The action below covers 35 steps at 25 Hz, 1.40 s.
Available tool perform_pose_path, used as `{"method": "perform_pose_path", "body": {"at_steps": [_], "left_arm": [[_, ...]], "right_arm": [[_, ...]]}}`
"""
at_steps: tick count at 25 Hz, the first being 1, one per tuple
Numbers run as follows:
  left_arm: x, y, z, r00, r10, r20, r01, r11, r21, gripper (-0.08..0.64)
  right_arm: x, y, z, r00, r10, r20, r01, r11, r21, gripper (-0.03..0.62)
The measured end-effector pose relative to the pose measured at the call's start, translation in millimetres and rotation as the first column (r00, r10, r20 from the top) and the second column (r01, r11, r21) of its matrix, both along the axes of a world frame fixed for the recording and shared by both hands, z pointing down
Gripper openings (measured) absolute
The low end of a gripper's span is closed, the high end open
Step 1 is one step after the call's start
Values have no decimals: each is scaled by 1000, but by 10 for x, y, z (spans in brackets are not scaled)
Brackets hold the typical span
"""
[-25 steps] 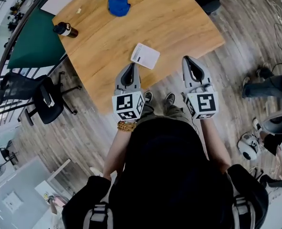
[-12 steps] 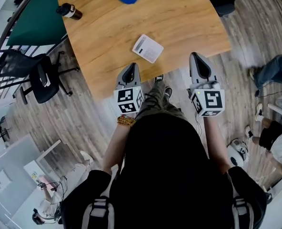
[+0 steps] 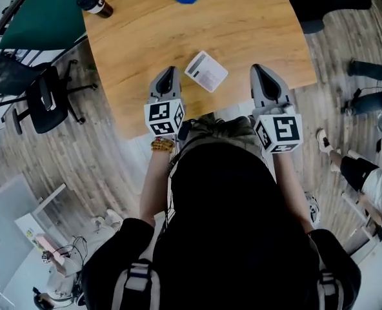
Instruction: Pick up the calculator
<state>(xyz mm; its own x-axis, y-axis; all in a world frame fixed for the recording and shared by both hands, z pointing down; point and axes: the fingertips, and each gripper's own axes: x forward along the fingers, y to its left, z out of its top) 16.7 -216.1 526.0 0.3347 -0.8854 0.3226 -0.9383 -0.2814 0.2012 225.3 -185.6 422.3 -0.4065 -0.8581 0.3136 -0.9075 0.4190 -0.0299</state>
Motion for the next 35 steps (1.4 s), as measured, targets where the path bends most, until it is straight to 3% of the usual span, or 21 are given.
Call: {"method": "perform_pose_path", "body": {"at_steps": [5, 16, 27, 35], "left_arm": [[-172, -86, 247, 1000, 0, -28, -2, 997, -73, 32], [-133, -62, 621, 998, 25, -64, -35, 986, -163, 32], [20, -105, 1013, 994, 105, -32, -110, 962, -248, 34], [186, -105, 1256, 987, 156, -47, -163, 940, -299, 35]], "right_arm": [[-315, -147, -2, 995, -101, -7, 101, 995, -3, 11], [-604, -282, 119, 971, -238, -26, 237, 971, -37, 9], [-439, -168, 246, 977, -207, -44, 204, 976, -73, 9], [-342, -145, 253, 982, -181, -59, 176, 981, -84, 9]]}}
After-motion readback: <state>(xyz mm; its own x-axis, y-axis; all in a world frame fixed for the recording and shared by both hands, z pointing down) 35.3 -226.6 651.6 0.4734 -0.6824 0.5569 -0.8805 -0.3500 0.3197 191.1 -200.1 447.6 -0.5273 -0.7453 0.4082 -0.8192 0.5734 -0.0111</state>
